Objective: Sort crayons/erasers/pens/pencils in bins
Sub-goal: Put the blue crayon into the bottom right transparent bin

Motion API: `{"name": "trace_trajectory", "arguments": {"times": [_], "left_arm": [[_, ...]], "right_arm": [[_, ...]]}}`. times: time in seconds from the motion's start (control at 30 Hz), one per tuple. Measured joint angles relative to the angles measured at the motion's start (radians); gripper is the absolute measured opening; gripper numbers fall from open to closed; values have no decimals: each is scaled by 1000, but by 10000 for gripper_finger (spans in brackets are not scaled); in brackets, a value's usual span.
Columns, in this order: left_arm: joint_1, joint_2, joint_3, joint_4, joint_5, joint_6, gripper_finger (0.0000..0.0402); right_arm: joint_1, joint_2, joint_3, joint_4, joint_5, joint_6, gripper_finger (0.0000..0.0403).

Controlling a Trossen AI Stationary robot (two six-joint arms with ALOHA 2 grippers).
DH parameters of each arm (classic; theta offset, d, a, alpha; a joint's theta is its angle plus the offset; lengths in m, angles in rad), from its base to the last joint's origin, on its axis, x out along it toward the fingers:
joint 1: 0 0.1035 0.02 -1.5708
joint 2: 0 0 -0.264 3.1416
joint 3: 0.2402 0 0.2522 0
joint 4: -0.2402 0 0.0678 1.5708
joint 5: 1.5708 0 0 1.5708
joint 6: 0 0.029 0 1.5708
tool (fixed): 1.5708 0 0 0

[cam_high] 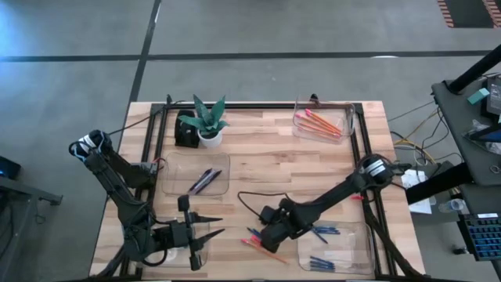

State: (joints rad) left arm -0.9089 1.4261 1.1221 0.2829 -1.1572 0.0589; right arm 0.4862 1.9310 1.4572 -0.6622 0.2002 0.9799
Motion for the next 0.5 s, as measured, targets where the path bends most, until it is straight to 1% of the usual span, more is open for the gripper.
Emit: {"name": "trace_trajectory", "arguments": {"times": [0.1, 0.27, 0.5], "left_arm": [[0, 0, -3, -2, 0, 0, 107], [0, 0, -4, -2, 0, 0, 107], [0, 0, -4, 1, 0, 0, 107]], "right_arm": [[0, 35, 17, -3, -26, -23, 137], [0, 88, 52, -9, -25, -54, 137], [0, 102, 62, -13, -17, -104, 131]]}}
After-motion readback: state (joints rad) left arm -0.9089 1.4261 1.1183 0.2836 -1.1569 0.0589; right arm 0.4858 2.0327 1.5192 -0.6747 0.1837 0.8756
